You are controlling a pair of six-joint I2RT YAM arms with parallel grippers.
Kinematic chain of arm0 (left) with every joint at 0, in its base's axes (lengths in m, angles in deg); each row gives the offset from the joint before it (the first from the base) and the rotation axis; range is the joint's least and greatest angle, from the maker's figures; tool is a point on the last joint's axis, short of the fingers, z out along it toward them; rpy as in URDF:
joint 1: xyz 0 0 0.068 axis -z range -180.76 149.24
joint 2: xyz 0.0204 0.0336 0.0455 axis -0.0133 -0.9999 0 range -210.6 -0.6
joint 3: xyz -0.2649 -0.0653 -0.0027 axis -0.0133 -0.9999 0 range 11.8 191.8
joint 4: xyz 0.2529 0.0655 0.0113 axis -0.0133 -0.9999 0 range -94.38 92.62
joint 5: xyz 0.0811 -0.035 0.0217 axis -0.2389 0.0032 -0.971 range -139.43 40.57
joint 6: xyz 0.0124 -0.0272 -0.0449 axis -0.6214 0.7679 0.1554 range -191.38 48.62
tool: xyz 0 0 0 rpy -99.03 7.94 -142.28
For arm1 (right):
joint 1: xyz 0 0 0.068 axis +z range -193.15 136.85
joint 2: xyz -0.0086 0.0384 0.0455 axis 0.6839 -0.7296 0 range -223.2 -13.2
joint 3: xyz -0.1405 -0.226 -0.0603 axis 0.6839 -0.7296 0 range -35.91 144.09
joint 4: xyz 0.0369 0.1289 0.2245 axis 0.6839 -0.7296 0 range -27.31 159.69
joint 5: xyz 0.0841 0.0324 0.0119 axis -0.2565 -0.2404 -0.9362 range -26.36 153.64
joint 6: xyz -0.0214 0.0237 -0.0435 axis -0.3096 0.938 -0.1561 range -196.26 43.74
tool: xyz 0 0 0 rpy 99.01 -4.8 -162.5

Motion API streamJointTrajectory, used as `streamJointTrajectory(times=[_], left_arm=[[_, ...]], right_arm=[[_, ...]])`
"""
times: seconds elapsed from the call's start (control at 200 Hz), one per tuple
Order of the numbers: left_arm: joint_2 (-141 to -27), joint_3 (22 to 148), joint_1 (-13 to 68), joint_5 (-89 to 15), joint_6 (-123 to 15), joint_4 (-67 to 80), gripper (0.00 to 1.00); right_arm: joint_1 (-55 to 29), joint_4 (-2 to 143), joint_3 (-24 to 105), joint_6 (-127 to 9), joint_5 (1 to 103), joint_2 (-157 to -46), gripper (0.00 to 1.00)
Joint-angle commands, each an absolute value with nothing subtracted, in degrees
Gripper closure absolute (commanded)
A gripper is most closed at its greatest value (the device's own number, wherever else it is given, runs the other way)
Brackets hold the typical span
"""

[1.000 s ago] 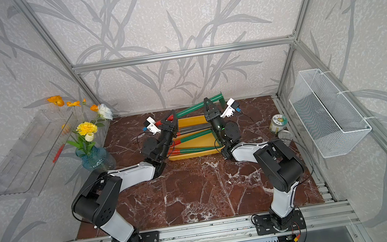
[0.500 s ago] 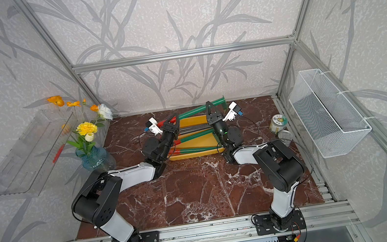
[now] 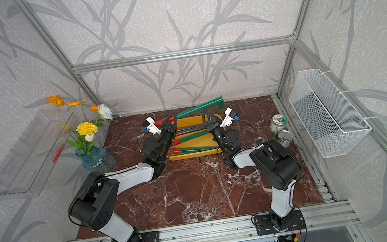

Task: Put the small hoe into the storage box
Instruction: Pick up the hoe from the center of the board.

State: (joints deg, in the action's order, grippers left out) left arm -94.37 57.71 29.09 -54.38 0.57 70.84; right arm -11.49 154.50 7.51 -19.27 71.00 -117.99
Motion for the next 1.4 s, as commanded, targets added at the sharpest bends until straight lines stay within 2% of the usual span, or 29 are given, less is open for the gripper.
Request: streamJointTrajectory(times=[0.0,0.155,0.245,0.355,0.465,0.54,0.6,0.785,1.045,1.394], left_arm=[[-89.58,60.59,29.21,-56.14,1.95,83.73,1.0],[-89.66,61.37,28.07,-55.37,-0.44,83.39,1.0],[-88.36,61.37,25.5,-50.7,-4.65,81.18,1.0],[-85.52,60.17,21.81,-42.15,-12.19,76.93,1.0],[-79.49,58.9,19.77,-34.03,-23.87,63.42,1.0],[-75.07,59.42,20.25,-30.54,-33.88,50.45,1.0],[-74.16,59.14,20.71,-28.37,-38.81,47.15,1.0],[-76.76,58.96,20.07,-21.93,-38.53,50.97,1.0],[-80.03,54.94,20.07,-22.89,-42.42,58.97,1.0],[-95.76,57.55,19.59,-19.41,-40.51,74.3,1.0]], right_arm=[[-11.34,150.19,6.33,-22.03,70.59,-119.29,0.31],[-11.24,150.11,1.43,-24.48,70.35,-115.44,0.3],[-11.21,146.58,-3.79,-27.55,69.26,-107.45,0.31],[-11.11,128.74,-6.89,-34.33,66.46,-91.87,0.35],[-11.23,107.37,-7.46,-42.55,66.65,-74.65,0.4],[-11.55,97.34,-5.93,-46.88,66.97,-67.21,0.42],[-12.14,93.42,-4.62,-48.84,66.1,-63.88,0.43],[-13.29,91.32,-1.96,-50.18,62.59,-64.51,0.46],[-14.4,95.6,-5.47,-48.01,60.73,-67.35,0.48],[-17.78,96.18,-5.32,-47.7,57.89,-69.09,0.5]])
